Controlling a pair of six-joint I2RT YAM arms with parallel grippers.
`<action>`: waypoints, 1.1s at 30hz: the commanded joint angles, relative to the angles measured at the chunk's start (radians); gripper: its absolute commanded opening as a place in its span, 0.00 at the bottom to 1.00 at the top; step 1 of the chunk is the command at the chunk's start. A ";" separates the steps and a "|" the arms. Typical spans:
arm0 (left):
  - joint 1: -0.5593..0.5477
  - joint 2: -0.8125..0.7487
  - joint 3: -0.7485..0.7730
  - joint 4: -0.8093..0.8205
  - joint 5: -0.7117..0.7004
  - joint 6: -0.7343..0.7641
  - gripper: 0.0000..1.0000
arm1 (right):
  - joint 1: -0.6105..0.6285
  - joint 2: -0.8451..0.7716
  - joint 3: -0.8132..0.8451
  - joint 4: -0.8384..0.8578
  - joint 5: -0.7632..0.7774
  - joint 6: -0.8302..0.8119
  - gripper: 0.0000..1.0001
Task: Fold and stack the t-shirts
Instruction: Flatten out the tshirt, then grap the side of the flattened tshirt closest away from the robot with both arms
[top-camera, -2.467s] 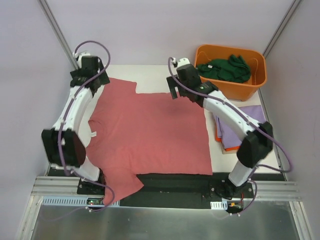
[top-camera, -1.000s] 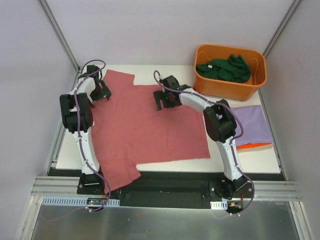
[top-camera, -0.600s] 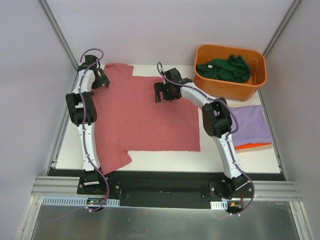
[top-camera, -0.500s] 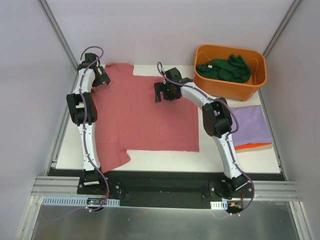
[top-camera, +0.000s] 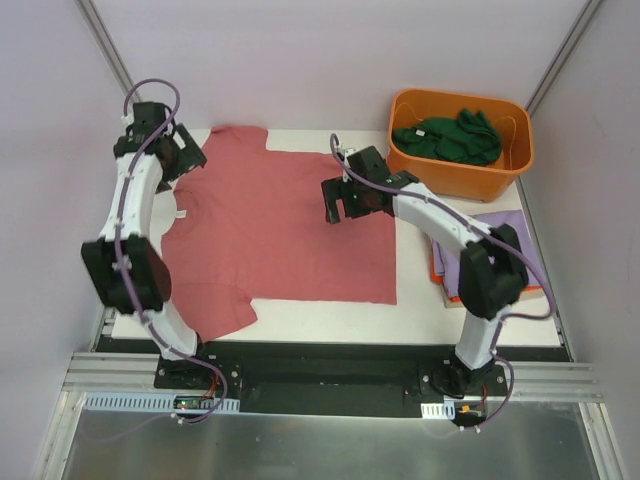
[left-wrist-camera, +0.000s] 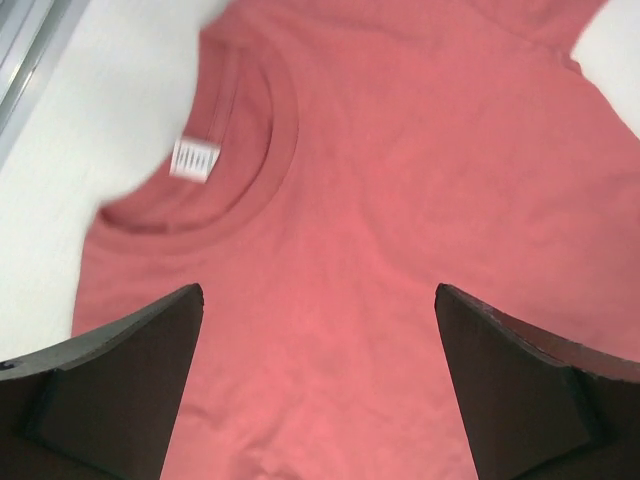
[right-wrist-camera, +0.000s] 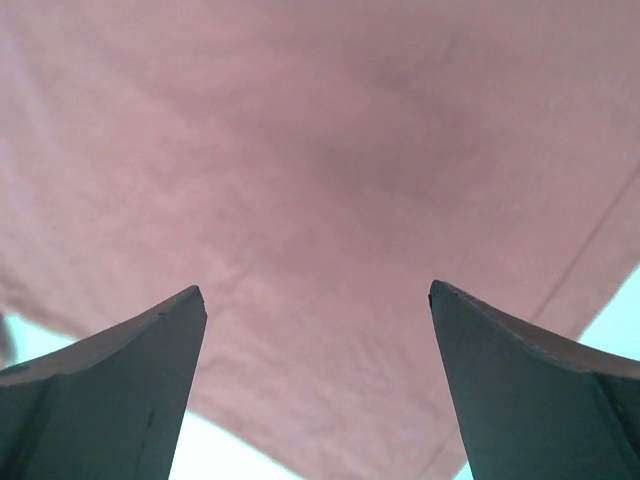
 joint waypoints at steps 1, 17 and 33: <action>-0.010 -0.265 -0.329 -0.032 0.031 -0.146 0.99 | 0.068 -0.227 -0.215 0.044 0.076 0.023 0.96; -0.180 -1.074 -1.243 -0.233 -0.059 -0.613 0.99 | 0.096 -0.519 -0.607 0.093 0.167 0.143 0.96; -0.323 -1.047 -1.275 -0.410 -0.148 -0.962 0.68 | 0.096 -0.447 -0.592 0.066 0.162 0.124 0.96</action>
